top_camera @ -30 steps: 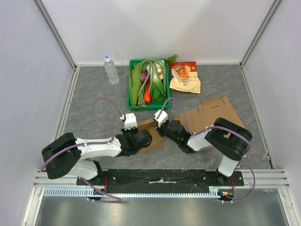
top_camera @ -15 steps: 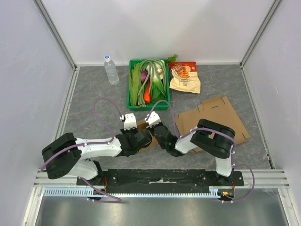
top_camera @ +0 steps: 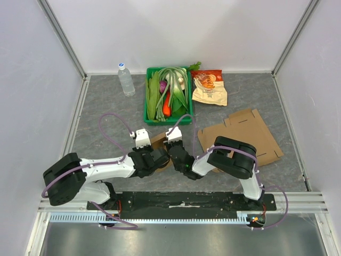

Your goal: Fold the paper box

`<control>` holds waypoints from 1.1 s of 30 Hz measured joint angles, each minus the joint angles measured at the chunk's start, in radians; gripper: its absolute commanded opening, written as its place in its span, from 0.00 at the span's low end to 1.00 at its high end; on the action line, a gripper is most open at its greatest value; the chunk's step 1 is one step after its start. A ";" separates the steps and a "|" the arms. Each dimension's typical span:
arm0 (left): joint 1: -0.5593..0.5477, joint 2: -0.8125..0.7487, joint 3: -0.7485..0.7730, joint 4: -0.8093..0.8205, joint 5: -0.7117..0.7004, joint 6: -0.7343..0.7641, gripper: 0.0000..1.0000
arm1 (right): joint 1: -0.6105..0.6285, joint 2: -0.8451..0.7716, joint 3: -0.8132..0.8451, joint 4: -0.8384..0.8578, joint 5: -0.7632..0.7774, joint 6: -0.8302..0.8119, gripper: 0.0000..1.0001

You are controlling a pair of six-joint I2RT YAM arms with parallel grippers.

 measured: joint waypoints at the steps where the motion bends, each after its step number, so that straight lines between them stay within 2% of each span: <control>1: -0.002 0.001 0.000 0.002 -0.001 0.000 0.02 | 0.000 0.000 -0.004 0.011 -0.001 -0.010 0.00; 4: -0.018 0.018 0.008 0.000 -0.005 -0.001 0.02 | 0.007 -0.001 -0.035 0.042 -0.001 -0.037 0.18; 5: -0.023 0.027 0.010 0.000 -0.005 -0.001 0.02 | 0.009 -0.002 -0.050 0.054 -0.004 -0.046 0.29; 9: -0.023 0.048 0.028 0.000 -0.005 -0.001 0.02 | 0.023 -0.013 -0.105 0.082 -0.006 -0.091 0.44; 11: -0.023 0.051 0.036 -0.001 -0.005 -0.001 0.02 | 0.027 -0.018 -0.127 0.078 -0.008 -0.105 0.55; 13: -0.023 0.052 0.043 -0.005 -0.006 -0.002 0.02 | 0.029 -0.030 -0.152 0.076 -0.014 -0.113 0.59; 14: -0.023 0.052 0.048 -0.011 -0.007 -0.003 0.02 | 0.030 -0.043 -0.171 0.074 -0.021 -0.118 0.66; 16: -0.023 0.052 0.051 -0.018 -0.008 -0.008 0.02 | 0.031 -0.077 -0.205 0.073 -0.031 -0.120 0.72; 17: -0.023 0.052 0.051 -0.019 -0.008 -0.010 0.02 | 0.031 -0.093 -0.220 0.072 -0.036 -0.119 0.78; 21: -0.023 0.056 0.051 -0.027 -0.008 -0.014 0.02 | 0.032 -0.224 -0.324 0.055 -0.064 -0.100 0.85; 24: -0.023 0.063 0.051 -0.027 -0.008 -0.014 0.02 | 0.040 -0.380 -0.385 -0.060 -0.093 -0.053 0.90; 25: -0.023 0.064 0.051 -0.027 -0.008 -0.014 0.02 | 0.043 -0.438 -0.390 -0.127 -0.107 -0.034 0.94; 28: -0.023 0.066 0.053 -0.027 -0.006 -0.014 0.02 | 0.033 -0.592 -0.362 -0.360 -0.171 0.052 0.95; 31: -0.019 0.068 0.062 -0.028 0.006 -0.014 0.02 | -0.029 -0.692 -0.280 -0.645 -0.325 0.185 0.96; 33: -0.013 0.067 0.068 -0.027 0.030 -0.014 0.02 | -0.103 -0.738 -0.265 -0.759 -0.447 0.264 0.96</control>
